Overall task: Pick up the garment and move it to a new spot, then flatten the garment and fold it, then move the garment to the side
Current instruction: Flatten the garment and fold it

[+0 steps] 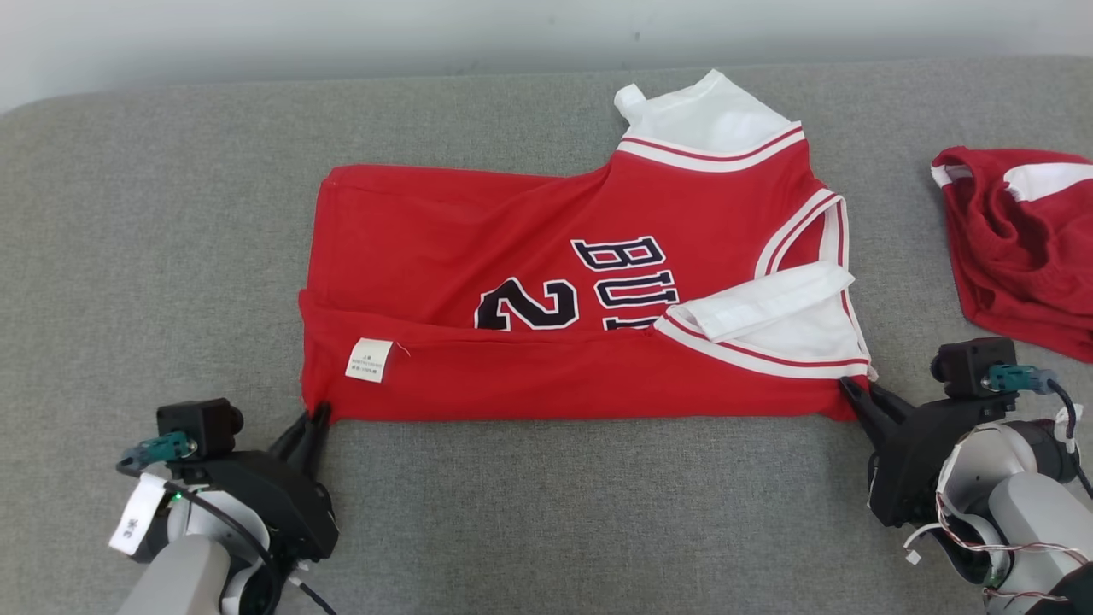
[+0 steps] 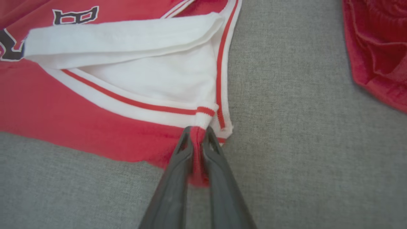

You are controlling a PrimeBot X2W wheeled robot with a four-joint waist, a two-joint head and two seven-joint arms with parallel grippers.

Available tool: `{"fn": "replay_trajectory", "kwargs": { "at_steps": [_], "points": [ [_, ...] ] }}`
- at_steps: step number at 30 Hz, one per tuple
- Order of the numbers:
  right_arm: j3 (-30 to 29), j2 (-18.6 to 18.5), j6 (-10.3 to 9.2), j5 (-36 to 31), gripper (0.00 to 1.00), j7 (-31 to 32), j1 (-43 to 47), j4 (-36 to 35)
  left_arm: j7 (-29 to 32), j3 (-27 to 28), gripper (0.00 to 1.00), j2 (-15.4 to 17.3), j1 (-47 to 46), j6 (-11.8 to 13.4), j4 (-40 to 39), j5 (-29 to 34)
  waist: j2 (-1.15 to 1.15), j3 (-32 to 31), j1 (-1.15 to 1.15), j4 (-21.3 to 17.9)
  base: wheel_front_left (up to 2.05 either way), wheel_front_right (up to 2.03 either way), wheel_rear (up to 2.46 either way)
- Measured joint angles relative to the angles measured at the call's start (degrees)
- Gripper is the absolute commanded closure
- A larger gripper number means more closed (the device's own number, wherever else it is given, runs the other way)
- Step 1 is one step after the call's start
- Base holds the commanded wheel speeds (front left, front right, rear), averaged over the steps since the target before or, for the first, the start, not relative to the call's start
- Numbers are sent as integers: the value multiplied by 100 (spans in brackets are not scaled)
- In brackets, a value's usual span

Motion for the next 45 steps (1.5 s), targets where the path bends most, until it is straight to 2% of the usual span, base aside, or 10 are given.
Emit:
{"fn": "replay_trajectory", "kwargs": {
  "at_steps": [11,19,28,36,45],
  "points": [
    [-157,77,70,232,100,-88,86,212,-29,-145,100,-27,17,-91,288,-47,1,-269,0,27,0,0,0],
    [-489,-46,145,576,100,-308,750,164,-149,-318,100,73,560,-140,222,13,1,-716,0,66,0,0,0],
    [-558,-143,152,792,100,-356,1792,-432,-197,-399,100,310,1422,-142,-154,9,0,-1295,-1,140,0,0,0],
    [-600,-254,-51,890,100,-223,2713,-1079,-83,-438,100,447,2115,-56,-664,-34,0,-1571,-1,153,0,0,0],
    [-576,-393,-272,921,100,121,2823,-1308,183,-399,100,502,2290,64,-975,-131,0,-1553,0,86,0,0,0]
  ]
}}
